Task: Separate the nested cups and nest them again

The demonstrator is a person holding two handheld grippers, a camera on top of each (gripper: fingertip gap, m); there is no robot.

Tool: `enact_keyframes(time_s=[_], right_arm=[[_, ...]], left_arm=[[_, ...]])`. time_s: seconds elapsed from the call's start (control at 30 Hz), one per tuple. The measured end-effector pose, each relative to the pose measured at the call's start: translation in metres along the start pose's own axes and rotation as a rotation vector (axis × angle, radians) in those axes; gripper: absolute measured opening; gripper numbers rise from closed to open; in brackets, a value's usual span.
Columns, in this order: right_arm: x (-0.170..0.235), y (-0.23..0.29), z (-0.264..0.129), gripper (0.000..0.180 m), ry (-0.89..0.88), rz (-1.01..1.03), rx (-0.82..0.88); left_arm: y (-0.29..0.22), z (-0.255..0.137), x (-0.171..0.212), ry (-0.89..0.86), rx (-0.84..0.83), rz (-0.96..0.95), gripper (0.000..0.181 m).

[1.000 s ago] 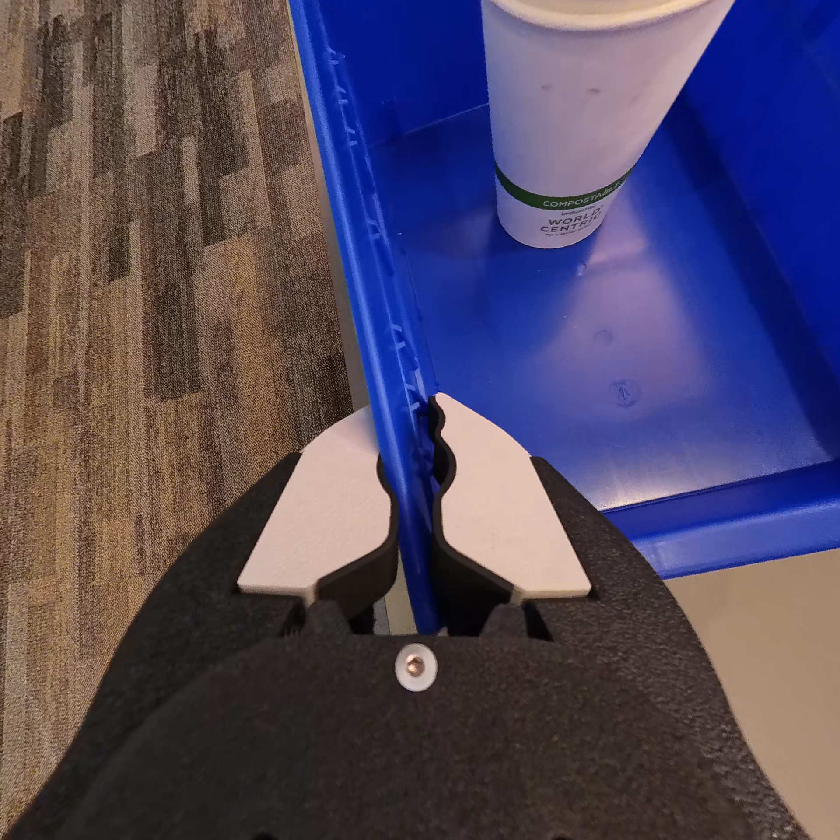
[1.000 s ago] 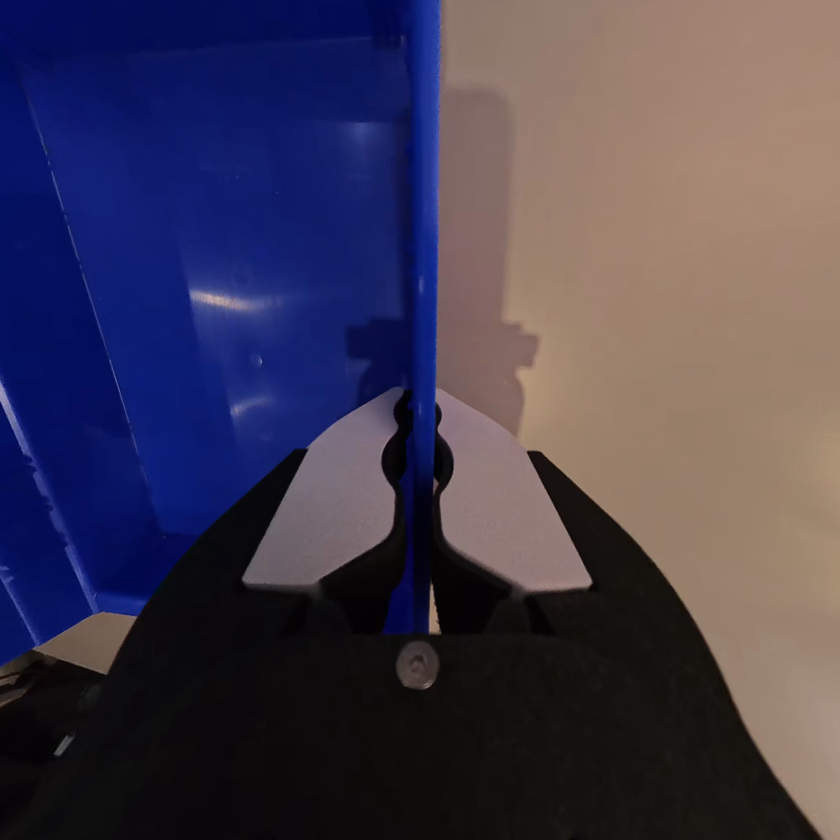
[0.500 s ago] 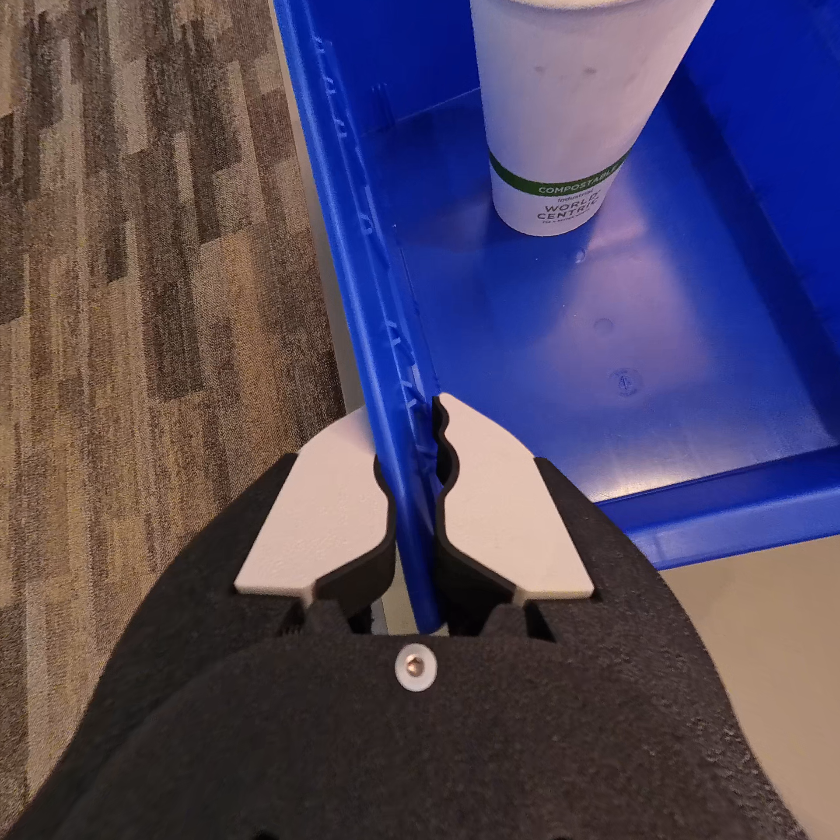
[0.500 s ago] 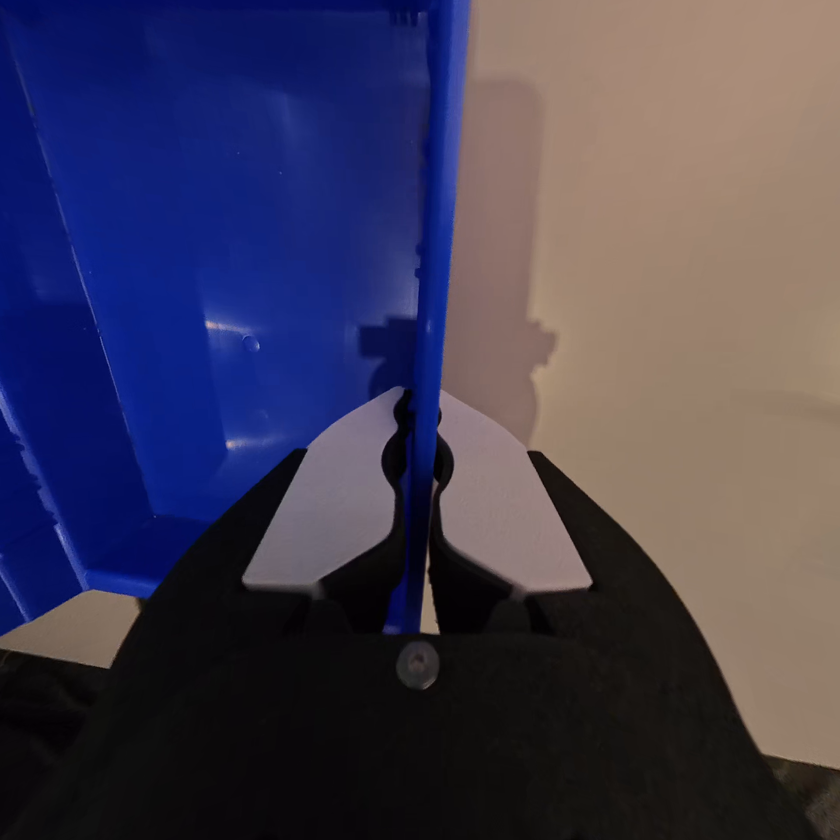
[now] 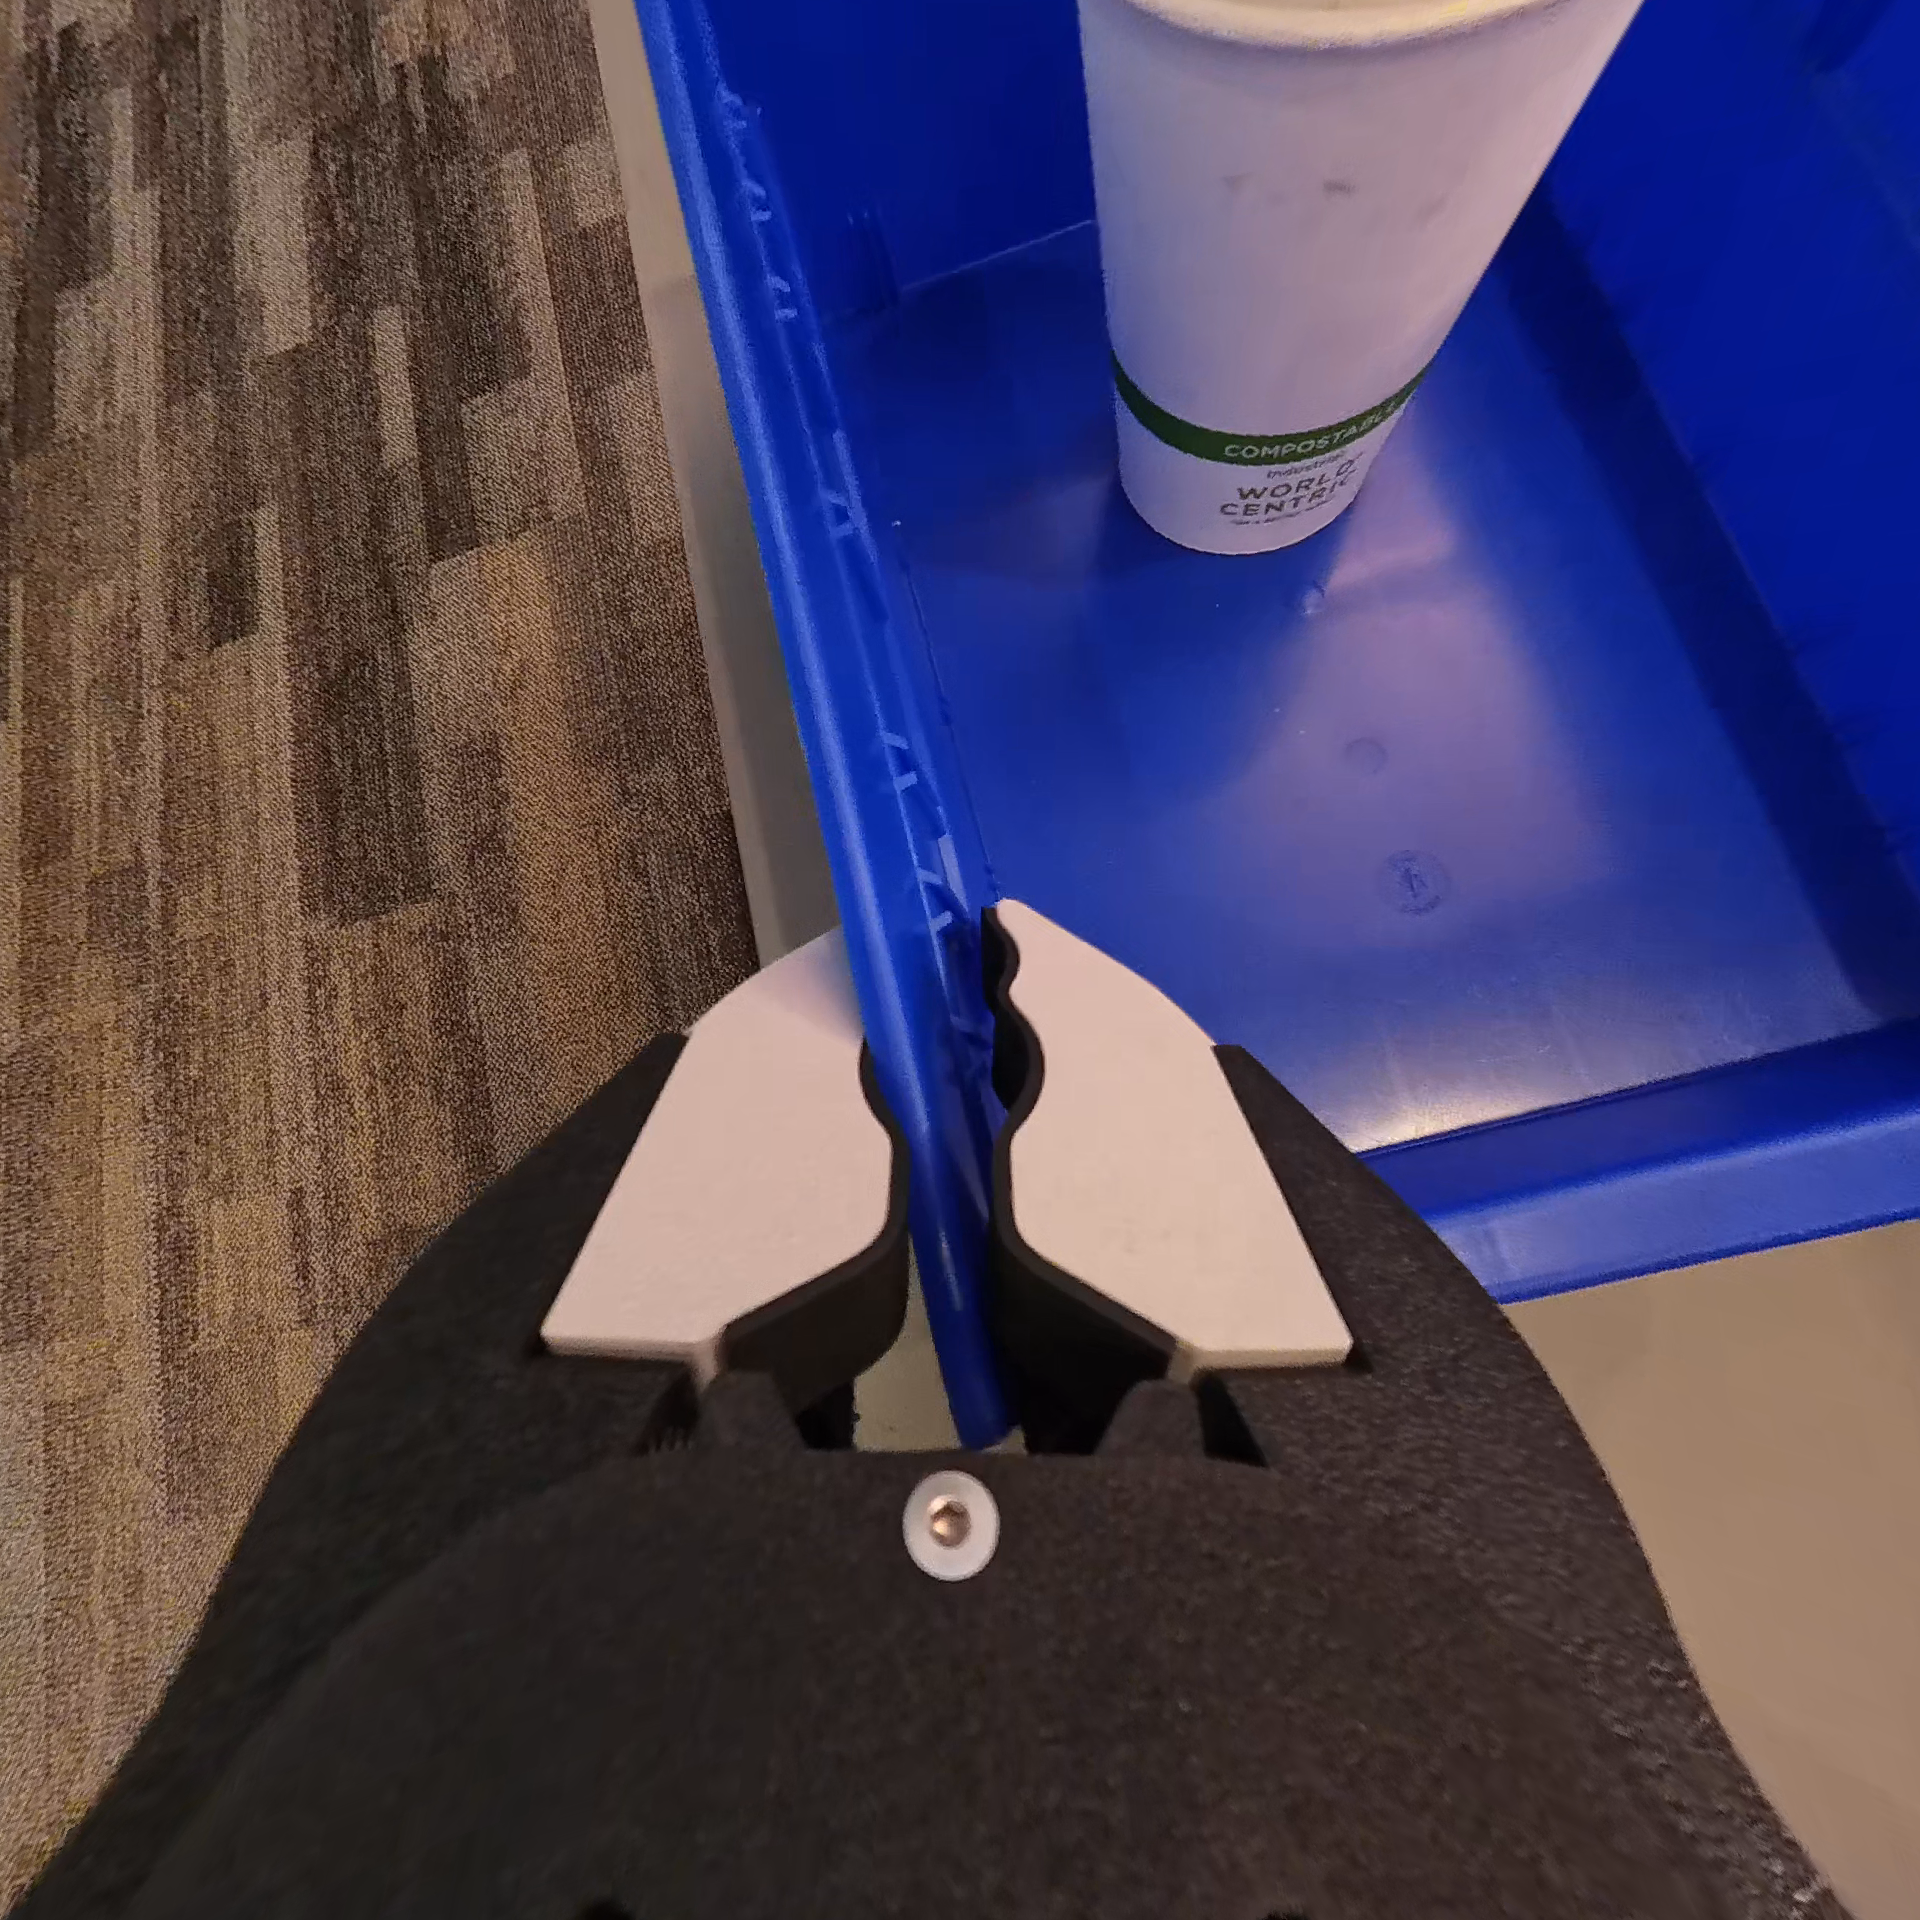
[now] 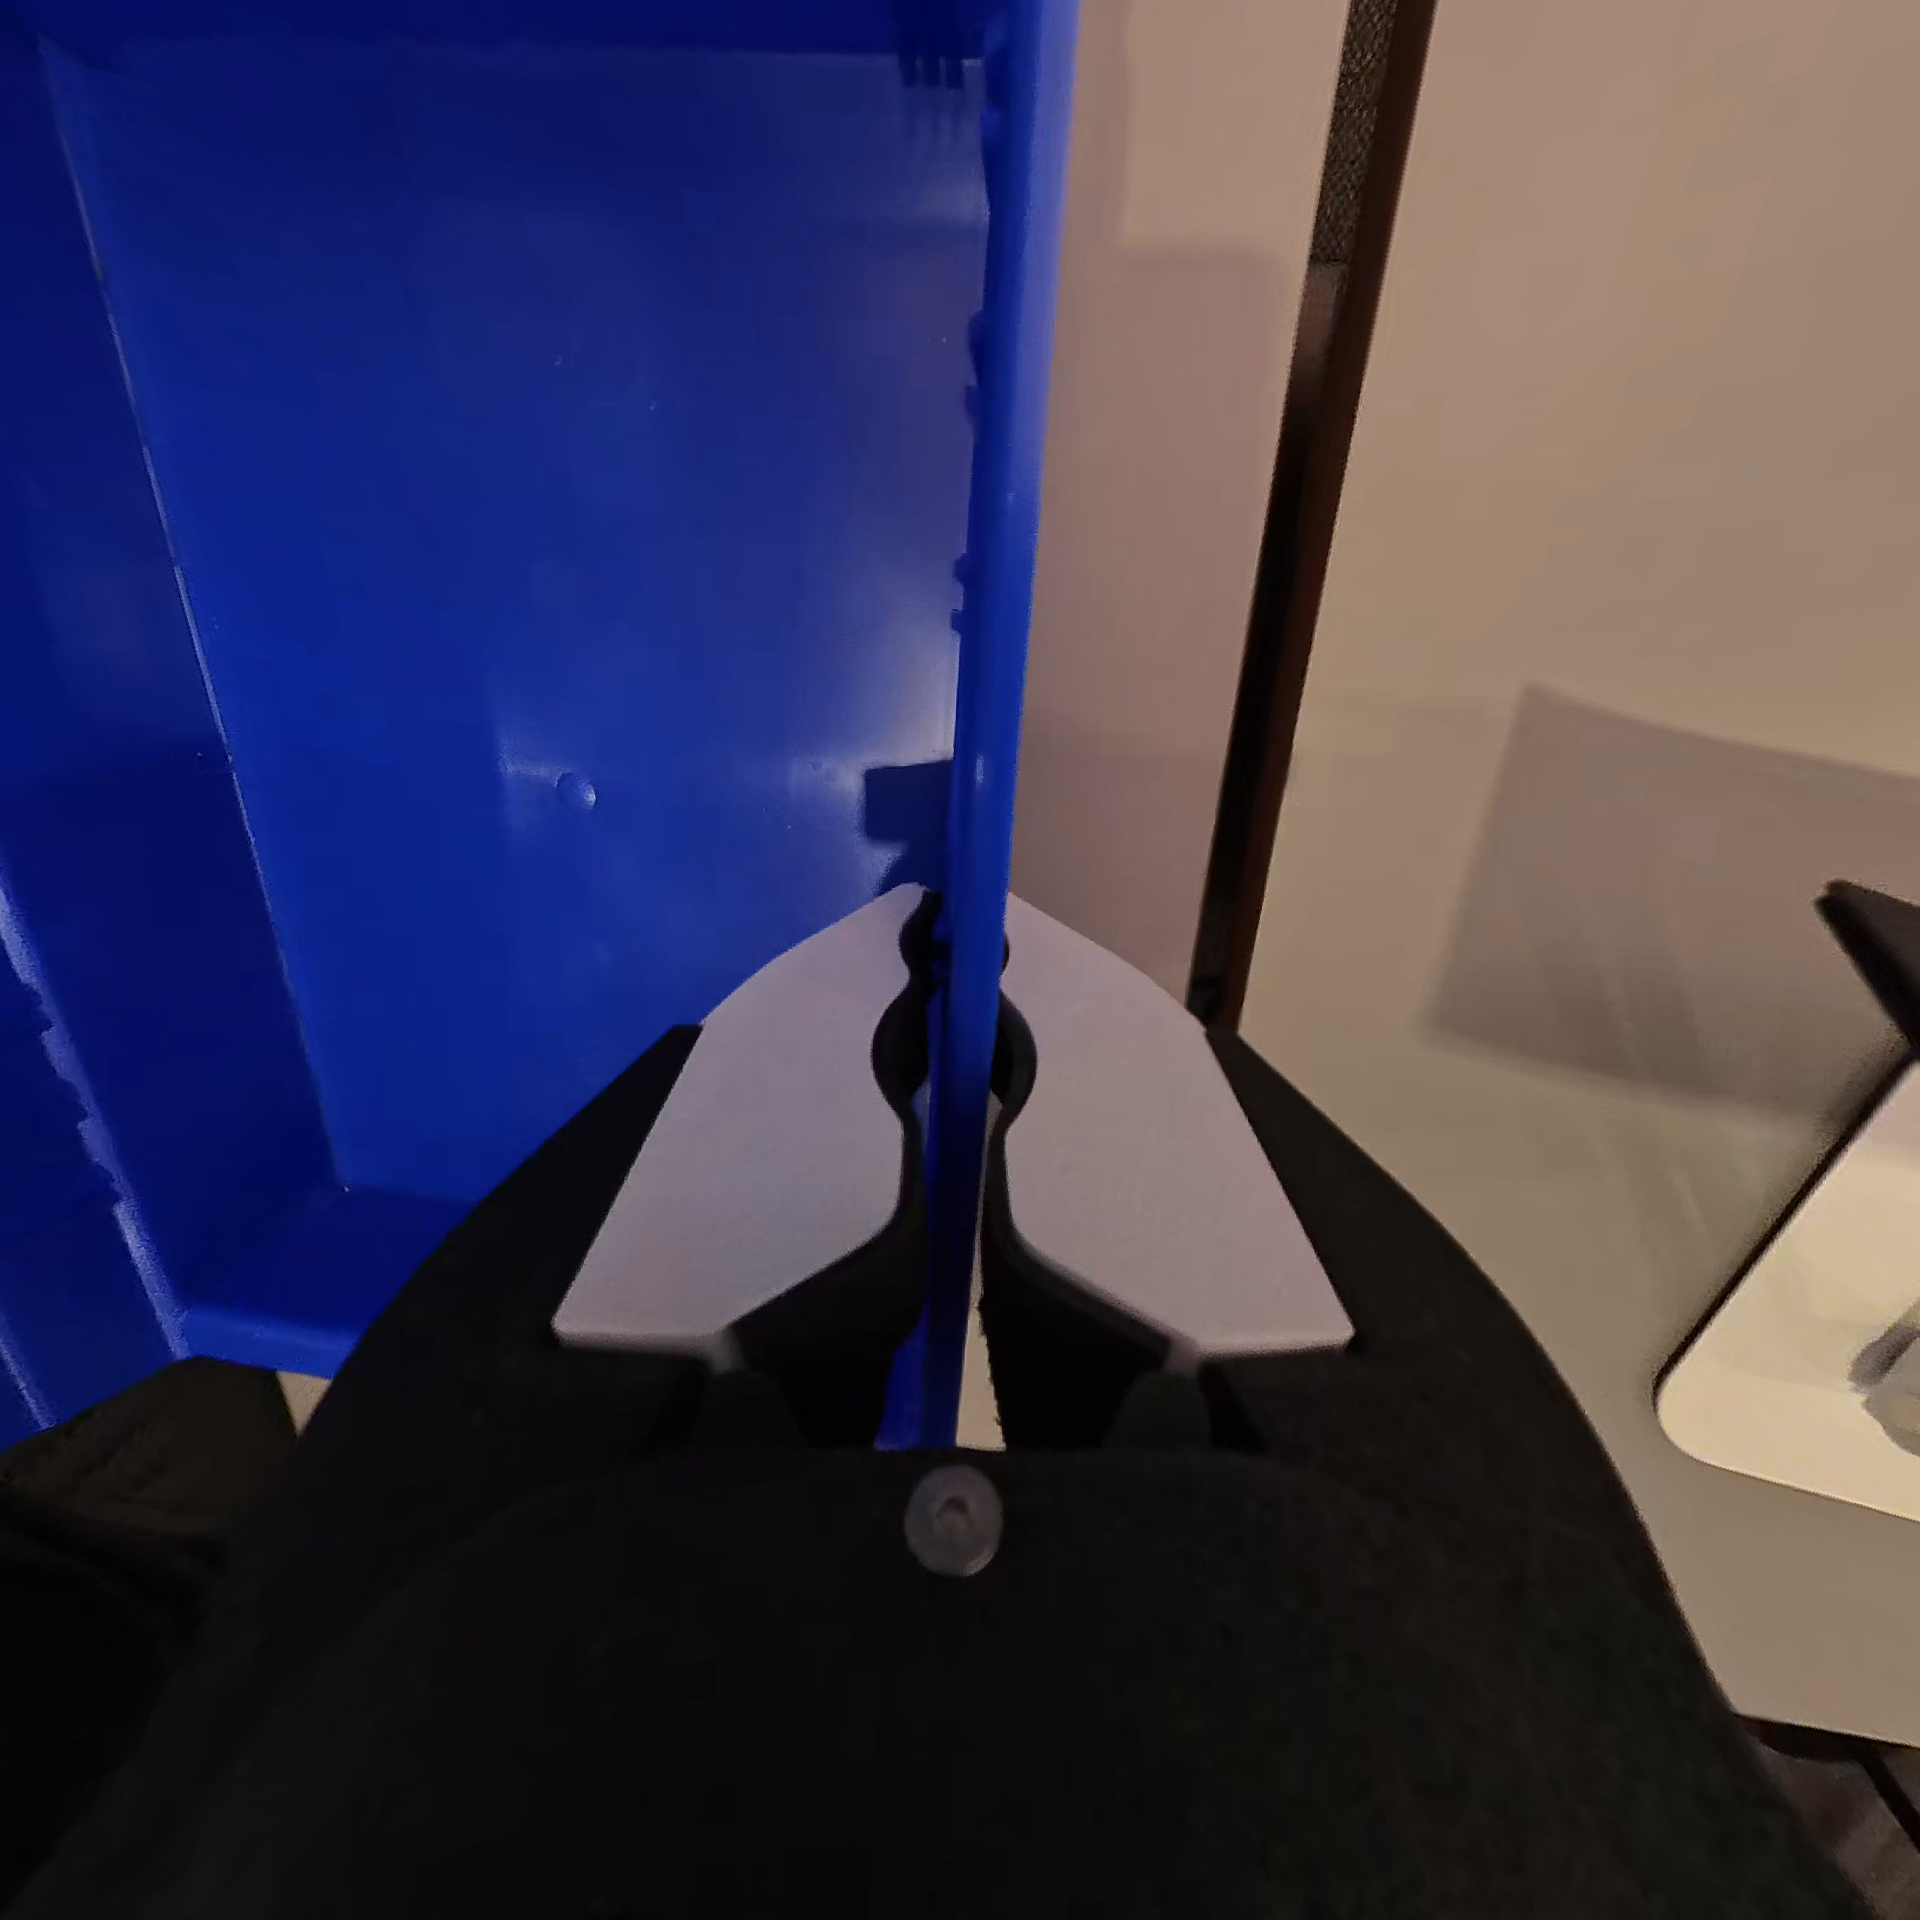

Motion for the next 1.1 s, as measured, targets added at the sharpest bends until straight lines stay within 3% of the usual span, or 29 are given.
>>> enact_keyframes(time_s=[0.43,0.57,0.6,0.63,0.77,0.93,1.03,1.1], right_arm=[[0.005,-0.01,0.002,0.006,-0.081,0.026,-0.024],[0.009,-0.009,0.004,0.033,-0.076,0.037,0.048],[0.009,-0.008,0.002,0.039,-0.092,0.035,0.078],[0.01,-0.006,-0.002,0.045,-0.118,0.031,0.112],[0.011,0.009,-0.032,0.058,-0.307,0.003,0.258],[0.016,0.055,-0.095,0.064,-0.738,-0.116,0.442],[0.017,0.105,-0.133,0.065,-1.013,-0.241,0.347],[0.017,0.144,-0.153,0.068,-1.185,-0.334,0.193]], left_arm=[[0.0,-0.001,0.001,-0.005,0.019,-0.008,0.008],[0.001,-0.003,0.004,0.009,0.017,-0.02,0.009],[0.0,-0.004,0.005,0.012,0.022,-0.019,0.013],[0.0,-0.006,0.006,0.003,0.034,-0.019,0.028],[0.005,-0.023,0.008,-0.12,0.08,-0.069,0.048],[0.009,-0.066,-0.004,-0.311,0.214,-0.175,0.08],[-0.015,-0.088,-0.024,-0.487,0.218,-0.11,0.085],[-0.04,-0.088,-0.037,-0.497,0.154,-0.018,0.087]])
Point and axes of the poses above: each gripper's, where its closed fingertips meet, z out along the fingers, x out of its underside, y = z × x across the jaws, the point moved 10 cm from there along -z, back along the fingers, and after that the axes turned 10 degrees about y, right-handed, at the moved point
